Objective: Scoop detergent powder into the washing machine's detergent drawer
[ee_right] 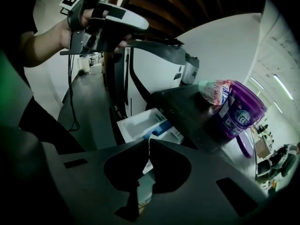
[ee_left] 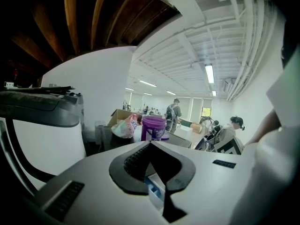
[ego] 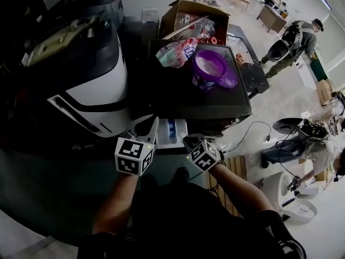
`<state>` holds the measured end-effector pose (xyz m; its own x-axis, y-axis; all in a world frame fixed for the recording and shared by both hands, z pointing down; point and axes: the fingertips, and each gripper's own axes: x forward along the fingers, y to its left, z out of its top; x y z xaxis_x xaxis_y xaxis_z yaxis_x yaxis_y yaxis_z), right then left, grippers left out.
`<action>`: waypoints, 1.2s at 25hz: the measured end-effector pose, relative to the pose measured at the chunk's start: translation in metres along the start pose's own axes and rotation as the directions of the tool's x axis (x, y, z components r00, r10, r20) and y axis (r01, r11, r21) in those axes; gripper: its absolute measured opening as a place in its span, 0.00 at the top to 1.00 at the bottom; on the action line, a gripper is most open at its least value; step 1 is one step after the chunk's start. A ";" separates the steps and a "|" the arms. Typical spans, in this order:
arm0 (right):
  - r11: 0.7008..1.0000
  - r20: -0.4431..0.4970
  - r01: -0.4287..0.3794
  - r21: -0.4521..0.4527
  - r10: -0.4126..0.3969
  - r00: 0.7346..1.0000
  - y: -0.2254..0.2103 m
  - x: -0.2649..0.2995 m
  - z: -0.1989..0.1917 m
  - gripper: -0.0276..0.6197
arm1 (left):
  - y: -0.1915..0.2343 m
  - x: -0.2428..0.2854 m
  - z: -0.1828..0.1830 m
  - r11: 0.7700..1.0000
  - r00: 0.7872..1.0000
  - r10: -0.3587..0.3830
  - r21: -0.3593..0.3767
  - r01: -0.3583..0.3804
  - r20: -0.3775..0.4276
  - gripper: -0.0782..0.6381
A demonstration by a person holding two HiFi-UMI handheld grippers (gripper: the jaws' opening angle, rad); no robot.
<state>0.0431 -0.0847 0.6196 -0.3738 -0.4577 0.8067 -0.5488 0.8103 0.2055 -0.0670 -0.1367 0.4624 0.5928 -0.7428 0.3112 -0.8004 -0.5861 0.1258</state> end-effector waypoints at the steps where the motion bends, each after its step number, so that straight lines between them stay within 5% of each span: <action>1: 1.000 -0.001 -0.013 -0.008 0.013 1.000 0.001 0.001 0.000 0.93 | -0.002 0.002 0.000 1.000 1.000 0.005 -0.002 -0.005 -0.002 0.89; 15: 0.983 0.221 -0.102 0.154 0.067 0.973 -0.072 -0.049 0.030 0.93 | -0.015 0.023 0.009 0.996 0.996 0.090 -0.024 -0.090 -0.003 0.89; 30: 0.908 0.470 -0.212 0.361 0.020 0.883 -0.138 -0.106 0.058 0.93 | -0.029 0.039 0.035 0.996 0.996 0.084 -0.010 -0.084 0.012 0.89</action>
<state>0.1155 -0.1693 0.4736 -0.6920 -0.5598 0.4558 -0.6887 0.7011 -0.1845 -0.0176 -0.1602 0.4379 0.5246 -0.7930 0.3097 -0.8481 -0.5186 0.1088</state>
